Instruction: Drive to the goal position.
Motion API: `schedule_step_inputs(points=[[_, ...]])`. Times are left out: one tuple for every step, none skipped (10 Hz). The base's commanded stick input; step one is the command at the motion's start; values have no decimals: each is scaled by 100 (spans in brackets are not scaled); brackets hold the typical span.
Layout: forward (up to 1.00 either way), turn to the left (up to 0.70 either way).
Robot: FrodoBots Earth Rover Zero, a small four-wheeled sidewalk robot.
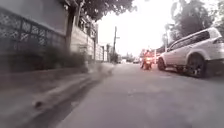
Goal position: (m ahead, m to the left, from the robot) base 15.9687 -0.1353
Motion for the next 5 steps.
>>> schedule_step_inputs(points=[[100, -40], [100, -3], [100, 0], [100, 0], [100, 0]])
